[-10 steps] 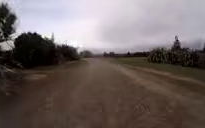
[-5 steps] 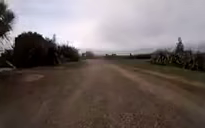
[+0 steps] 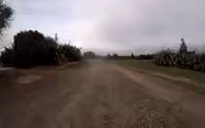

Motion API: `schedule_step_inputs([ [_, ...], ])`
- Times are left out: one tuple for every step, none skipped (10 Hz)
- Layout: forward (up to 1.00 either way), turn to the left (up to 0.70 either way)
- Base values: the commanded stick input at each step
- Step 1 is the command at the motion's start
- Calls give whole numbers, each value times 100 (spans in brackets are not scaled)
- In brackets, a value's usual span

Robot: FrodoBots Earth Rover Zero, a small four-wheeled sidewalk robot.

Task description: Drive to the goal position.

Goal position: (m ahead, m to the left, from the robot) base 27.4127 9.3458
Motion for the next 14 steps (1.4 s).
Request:
schedule_step_inputs([
  [85, 0],
  [85, 0],
  [85, 0],
  [85, 0],
  [85, 0],
  [85, 0],
  [85, 0],
  [85, 0],
  [85, 0],
  [85, -1],
  [85, -17],
  [85, -32],
  [85, -34],
  [85, -34],
])
